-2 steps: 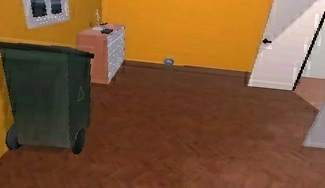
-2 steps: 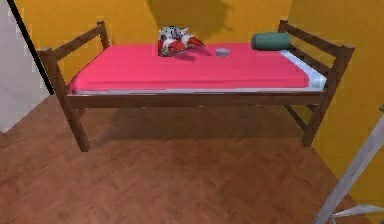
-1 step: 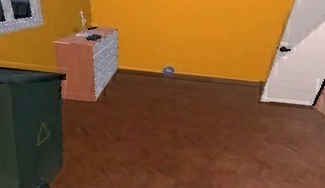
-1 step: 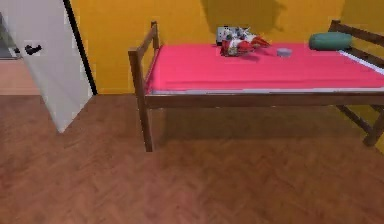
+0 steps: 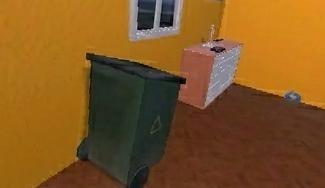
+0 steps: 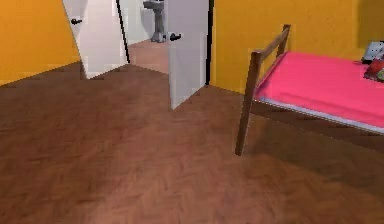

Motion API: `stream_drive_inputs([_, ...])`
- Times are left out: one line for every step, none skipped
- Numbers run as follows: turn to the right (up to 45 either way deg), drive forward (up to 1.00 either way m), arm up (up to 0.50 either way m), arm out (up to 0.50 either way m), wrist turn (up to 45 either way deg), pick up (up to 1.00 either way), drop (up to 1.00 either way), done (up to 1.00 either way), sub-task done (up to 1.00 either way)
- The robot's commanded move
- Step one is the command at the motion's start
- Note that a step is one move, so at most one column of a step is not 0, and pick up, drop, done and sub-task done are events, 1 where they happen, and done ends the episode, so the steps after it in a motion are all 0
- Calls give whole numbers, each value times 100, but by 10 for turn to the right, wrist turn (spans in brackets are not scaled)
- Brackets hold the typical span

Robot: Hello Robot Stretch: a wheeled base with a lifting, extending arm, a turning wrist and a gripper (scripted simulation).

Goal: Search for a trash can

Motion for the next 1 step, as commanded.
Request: stream_drive_inputs([0, 35, 0, 0, 0, 0, 0, 0, 0])
